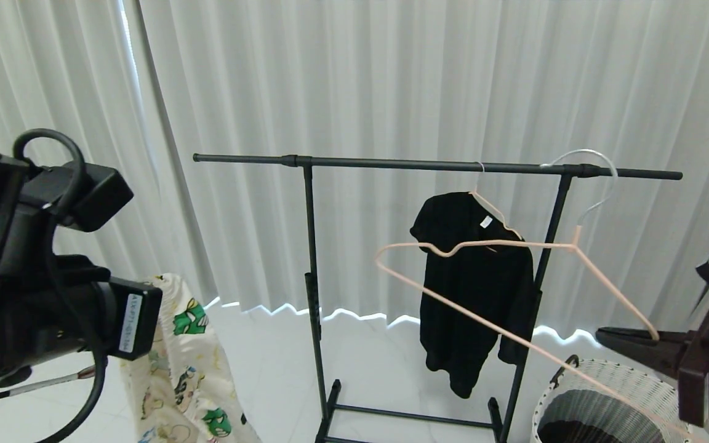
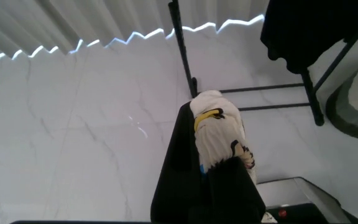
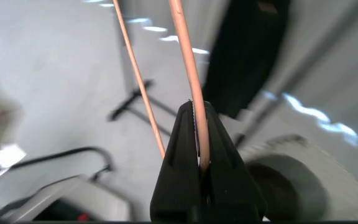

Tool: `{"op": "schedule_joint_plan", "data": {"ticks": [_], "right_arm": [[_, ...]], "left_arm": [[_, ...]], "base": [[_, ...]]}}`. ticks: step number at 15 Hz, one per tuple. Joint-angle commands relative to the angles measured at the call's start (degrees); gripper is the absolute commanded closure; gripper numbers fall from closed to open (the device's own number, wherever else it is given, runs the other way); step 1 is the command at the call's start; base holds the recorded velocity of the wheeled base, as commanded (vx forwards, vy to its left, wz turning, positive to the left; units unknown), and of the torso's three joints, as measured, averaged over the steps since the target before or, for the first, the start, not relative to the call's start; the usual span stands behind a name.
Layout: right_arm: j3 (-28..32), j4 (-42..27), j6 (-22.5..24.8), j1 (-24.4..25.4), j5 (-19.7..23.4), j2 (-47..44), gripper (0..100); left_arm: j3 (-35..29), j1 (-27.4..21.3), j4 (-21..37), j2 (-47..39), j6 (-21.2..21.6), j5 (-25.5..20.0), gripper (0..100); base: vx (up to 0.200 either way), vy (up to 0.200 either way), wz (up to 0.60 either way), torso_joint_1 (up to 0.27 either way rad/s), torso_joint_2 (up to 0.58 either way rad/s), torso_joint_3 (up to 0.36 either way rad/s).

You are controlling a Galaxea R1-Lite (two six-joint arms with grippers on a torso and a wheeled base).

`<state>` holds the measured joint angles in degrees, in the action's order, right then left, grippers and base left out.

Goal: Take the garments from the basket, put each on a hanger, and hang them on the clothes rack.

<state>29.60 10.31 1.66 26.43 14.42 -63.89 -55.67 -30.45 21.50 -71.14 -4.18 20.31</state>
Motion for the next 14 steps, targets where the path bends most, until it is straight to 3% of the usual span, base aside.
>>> {"op": "schedule_joint_plan", "data": {"ticks": [1, 5, 8, 14], "right_arm": [[0.1, 0.1, -5.9, 14.9, -0.1, -0.9, 100], [0.2, 0.4, -10.8, 24.6, -0.3, -1.9, 100], [0.5, 3.0, -11.5, 25.1, -1.2, -5.7, 100], [2.6, 11.3, -14.1, 24.8, -9.8, -16.4, 100]], "left_arm": [[-5.1, 0.0, -0.1, -8.0, -2.3, 1.0, 100], [-13.1, 0.0, -0.1, -17.9, -10.7, 5.1, 100], [-16.0, -0.3, -0.1, -22.1, -13.3, 8.5, 100], [-17.7, -1.5, -0.1, -22.5, -14.6, 9.0, 100]], "base": [[0.000, 0.000, 0.00, 0.000, 0.00, 0.000], [0.000, 0.000, 0.00, 0.000, 0.00, 0.000], [0.000, 0.000, 0.00, 0.000, 0.00, 0.000], [0.000, 0.000, 0.00, 0.000, 0.00, 0.000]]}}
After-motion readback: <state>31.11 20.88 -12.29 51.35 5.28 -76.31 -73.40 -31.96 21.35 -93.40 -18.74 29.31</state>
